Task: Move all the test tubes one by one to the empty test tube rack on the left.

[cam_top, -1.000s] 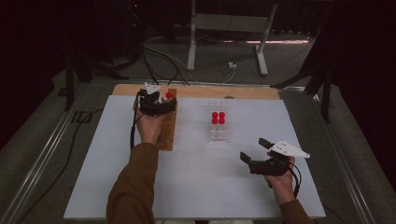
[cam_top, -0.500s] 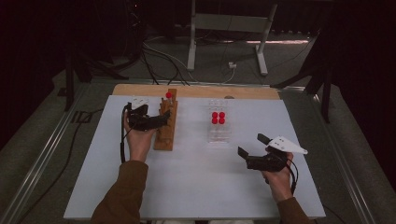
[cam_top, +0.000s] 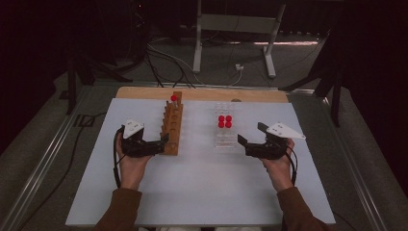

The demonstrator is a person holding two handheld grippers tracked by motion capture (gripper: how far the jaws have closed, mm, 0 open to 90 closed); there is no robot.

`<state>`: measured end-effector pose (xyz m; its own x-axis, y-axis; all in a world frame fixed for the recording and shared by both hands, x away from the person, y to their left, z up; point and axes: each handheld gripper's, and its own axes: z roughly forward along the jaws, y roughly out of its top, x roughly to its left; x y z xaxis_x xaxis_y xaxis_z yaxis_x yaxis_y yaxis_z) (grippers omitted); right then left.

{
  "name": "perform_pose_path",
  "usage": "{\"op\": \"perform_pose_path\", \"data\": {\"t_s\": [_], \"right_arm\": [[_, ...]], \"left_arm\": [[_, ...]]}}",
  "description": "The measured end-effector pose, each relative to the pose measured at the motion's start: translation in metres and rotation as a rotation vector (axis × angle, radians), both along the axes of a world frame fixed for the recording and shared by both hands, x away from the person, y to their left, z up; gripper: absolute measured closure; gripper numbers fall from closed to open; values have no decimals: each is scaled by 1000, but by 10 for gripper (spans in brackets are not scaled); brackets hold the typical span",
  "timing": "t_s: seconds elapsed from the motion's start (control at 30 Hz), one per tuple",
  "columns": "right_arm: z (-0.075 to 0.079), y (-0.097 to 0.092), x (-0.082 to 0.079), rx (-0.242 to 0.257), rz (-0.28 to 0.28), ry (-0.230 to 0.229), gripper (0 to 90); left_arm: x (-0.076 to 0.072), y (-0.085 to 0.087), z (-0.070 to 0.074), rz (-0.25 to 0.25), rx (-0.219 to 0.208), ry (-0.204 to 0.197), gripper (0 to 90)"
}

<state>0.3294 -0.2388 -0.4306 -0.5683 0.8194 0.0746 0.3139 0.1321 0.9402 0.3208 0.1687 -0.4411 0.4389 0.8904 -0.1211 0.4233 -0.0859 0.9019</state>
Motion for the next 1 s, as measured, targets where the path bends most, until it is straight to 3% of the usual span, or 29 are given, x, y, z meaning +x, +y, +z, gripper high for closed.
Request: {"op": "perform_pose_path", "data": {"t_s": [0.2, 0.43, 0.57, 1.0], "right_arm": [[-4, 16, 15, -24, 10, 22, 178], [-16, 29, 27, -90, 17, 32, 461], [-20, 34, 31, -112, 13, 26, 578], [-40, 50, 46, -152, 0, 60, 664]], "left_arm": [[-19, 1, -2, -19, 2, -13, 6], [-26, 3, 0, -28, -5, -23, 6], [-30, 6, 2, -17, -13, -37, 6], [-33, 16, 2, 4, -39, -37, 6]]}}
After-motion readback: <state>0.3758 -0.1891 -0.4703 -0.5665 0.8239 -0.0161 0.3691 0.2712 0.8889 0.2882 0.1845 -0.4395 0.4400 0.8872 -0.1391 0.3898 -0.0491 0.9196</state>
